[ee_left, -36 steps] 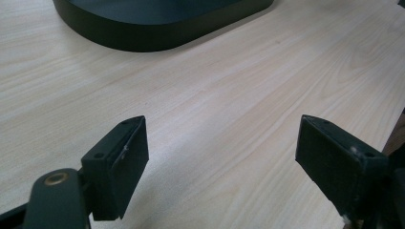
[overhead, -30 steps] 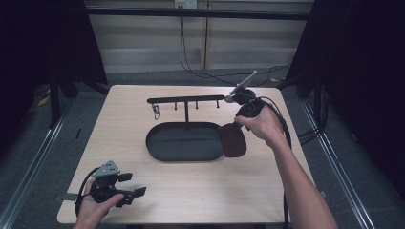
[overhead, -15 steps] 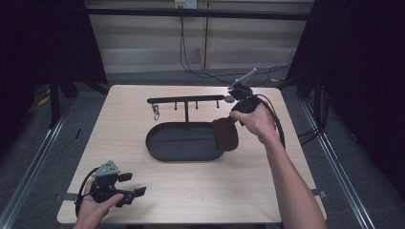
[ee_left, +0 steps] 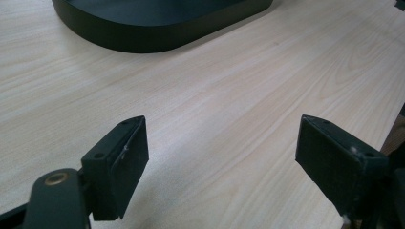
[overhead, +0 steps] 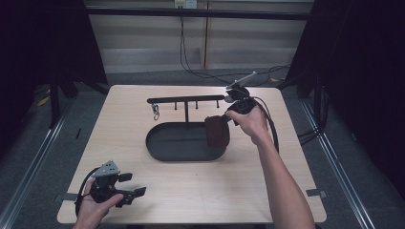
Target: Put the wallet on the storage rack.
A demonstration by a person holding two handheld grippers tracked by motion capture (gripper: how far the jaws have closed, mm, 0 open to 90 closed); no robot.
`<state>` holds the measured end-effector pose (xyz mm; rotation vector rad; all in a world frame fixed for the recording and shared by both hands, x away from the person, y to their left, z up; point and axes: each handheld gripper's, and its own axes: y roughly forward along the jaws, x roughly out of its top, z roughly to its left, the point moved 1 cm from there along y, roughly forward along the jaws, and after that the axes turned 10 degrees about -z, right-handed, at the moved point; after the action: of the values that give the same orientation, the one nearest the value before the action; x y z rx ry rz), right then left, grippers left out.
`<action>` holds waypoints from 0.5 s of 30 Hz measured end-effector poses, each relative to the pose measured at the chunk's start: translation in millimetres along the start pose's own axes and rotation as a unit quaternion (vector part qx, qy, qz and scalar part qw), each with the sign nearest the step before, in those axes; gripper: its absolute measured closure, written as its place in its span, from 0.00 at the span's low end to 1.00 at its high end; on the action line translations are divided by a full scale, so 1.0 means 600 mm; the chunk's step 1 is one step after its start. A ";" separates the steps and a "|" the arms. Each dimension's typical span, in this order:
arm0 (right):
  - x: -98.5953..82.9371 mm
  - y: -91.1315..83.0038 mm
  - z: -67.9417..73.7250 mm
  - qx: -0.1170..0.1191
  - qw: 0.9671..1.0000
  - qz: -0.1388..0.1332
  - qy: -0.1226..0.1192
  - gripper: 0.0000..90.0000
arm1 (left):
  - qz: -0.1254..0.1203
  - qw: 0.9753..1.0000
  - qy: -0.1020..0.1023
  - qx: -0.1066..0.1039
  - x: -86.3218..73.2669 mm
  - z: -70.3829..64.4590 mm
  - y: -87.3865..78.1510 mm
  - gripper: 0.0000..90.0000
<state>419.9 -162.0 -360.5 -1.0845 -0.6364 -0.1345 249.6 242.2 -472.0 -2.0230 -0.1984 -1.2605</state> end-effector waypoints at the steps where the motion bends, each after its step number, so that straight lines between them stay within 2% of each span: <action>1: 0.000 0.002 -0.001 0.001 1.000 -0.003 0.003 0.96 | 0.000 1.000 0.000 0.000 0.000 0.000 0.000 0.20; 2: -0.001 0.006 -0.003 0.009 1.000 -0.007 0.006 0.96 | 0.000 1.000 0.000 0.000 0.000 0.000 -0.001 0.21; 9: -0.006 0.028 -0.011 0.027 0.999 -0.020 0.020 0.96 | 0.000 1.000 0.001 0.000 0.000 0.000 -0.001 0.21; 12: -0.010 0.039 -0.019 0.044 0.998 -0.023 0.037 0.96 | -0.001 1.000 0.000 0.001 0.000 0.000 -0.001 0.20; 13: -0.011 0.042 -0.022 0.046 0.997 -0.024 0.050 0.96 | 0.000 1.000 0.001 0.000 0.000 0.001 0.000 0.21; 15: -0.013 0.048 -0.025 0.052 0.997 -0.027 0.060 0.96 | 0.000 1.000 0.000 -0.001 0.000 0.000 0.000 0.21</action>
<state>431.2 -162.8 -391.9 -0.9530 -0.5591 -0.2085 249.7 242.2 -472.2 -2.0237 -0.1976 -1.2620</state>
